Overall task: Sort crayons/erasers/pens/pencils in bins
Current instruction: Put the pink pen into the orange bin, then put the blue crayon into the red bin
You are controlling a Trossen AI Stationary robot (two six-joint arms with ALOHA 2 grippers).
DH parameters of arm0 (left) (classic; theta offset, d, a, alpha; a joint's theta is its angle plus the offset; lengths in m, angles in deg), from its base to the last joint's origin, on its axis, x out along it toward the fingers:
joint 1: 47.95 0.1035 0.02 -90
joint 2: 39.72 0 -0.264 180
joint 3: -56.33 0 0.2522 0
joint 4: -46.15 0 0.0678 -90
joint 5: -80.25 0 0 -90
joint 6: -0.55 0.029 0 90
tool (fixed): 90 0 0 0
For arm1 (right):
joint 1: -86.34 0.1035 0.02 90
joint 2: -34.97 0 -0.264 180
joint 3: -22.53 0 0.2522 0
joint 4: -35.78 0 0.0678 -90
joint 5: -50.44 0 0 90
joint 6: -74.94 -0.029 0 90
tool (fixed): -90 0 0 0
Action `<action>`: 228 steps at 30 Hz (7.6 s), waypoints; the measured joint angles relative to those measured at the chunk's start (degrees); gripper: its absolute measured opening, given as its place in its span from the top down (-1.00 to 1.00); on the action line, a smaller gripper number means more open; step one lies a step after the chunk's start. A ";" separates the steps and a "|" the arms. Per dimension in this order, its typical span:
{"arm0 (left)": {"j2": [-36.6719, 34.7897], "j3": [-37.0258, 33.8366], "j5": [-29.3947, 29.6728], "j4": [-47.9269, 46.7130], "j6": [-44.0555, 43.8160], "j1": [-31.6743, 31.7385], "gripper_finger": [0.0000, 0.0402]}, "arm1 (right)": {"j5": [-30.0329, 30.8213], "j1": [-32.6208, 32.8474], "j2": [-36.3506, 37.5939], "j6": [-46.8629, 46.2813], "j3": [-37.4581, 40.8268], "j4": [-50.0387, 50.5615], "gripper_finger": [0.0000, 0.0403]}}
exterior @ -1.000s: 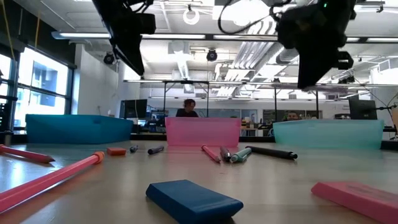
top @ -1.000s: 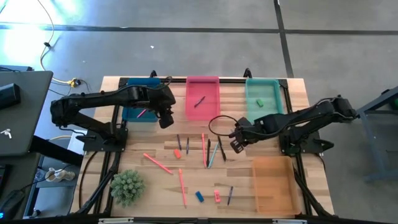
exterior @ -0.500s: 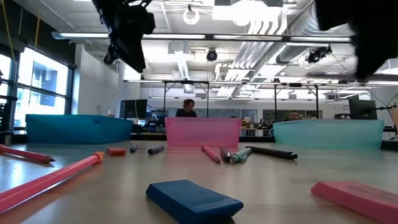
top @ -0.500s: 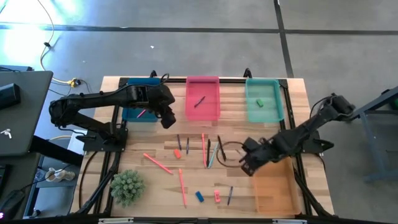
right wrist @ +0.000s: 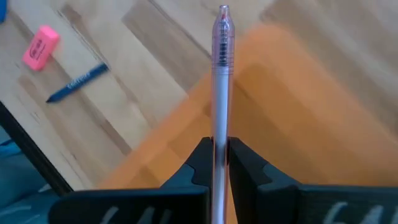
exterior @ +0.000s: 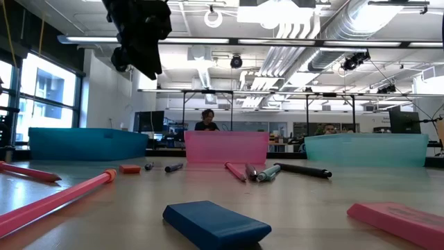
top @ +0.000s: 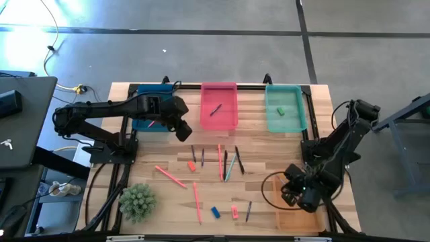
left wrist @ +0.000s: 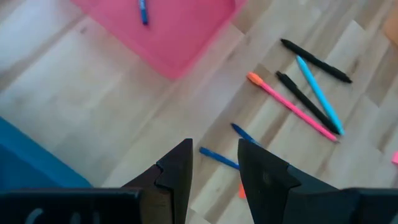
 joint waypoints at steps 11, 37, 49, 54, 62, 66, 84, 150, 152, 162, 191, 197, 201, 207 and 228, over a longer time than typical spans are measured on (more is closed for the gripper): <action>0.02 0.00 0.18 -0.02 -9.56 -8.27 0.43 | 0.67 8.90 -0.03 -11.76 7.53 -11.96 0.96; 9.27 -0.02 3.65 0.63 -24.34 -17.04 0.43 | -6.58 9.78 -2.15 -22.97 14.01 -16.36 0.92; 14.96 -0.02 2.76 0.17 -32.48 -17.24 0.03 | -6.45 9.78 -2.09 -24.34 13.81 -16.62 0.33; 17.99 0.00 3.48 0.49 -38.50 -17.24 -0.03 | -6.06 9.76 -1.98 -25.32 13.81 -16.71 0.28; 23.18 -0.02 5.42 2.76 -45.49 -17.24 -0.01 | -5.99 9.63 -1.93 -25.75 13.77 -16.68 0.31; 25.56 -0.02 5.44 3.73 -47.64 -17.24 0.00 | -4.65 9.63 -1.83 -25.80 11.68 -14.35 0.31; 31.86 0.04 8.07 6.30 -50.48 -16.06 0.00 | -3.06 9.66 -1.67 -24.32 6.56 -3.52 0.31; 19.44 5.57 19.01 15.67 -26.53 -6.24 0.92 | 9.22 8.43 0.69 -23.94 -8.22 16.09 0.31; 18.96 6.20 18.59 17.90 -22.92 -4.12 0.92 | 10.16 7.20 0.69 -23.24 -8.84 16.44 0.31; 19.45 6.69 12.51 28.82 -10.08 6.32 0.92 | 10.39 -1.38 0.69 -20.74 -9.09 16.91 0.31; 26.54 6.69 5.31 35.33 5.83 13.30 0.92 | 15.33 -30.64 0.64 -3.14 -9.11 9.65 0.31; 28.95 6.69 5.69 35.40 4.79 11.99 0.92 | 15.28 -33.17 0.64 0.11 -9.11 9.59 0.31; 30.69 6.69 6.05 35.66 2.64 10.95 0.92 | 15.97 -34.78 0.64 2.72 -9.11 9.48 0.31; 33.29 6.69 6.39 35.04 -0.14 10.23 0.92 | 16.01 -36.65 0.64 5.96 -9.11 8.65 0.31; 36.65 6.67 8.59 31.94 -5.16 10.08 0.91 | 16.27 -37.01 0.62 13.24 -9.11 7.65 0.31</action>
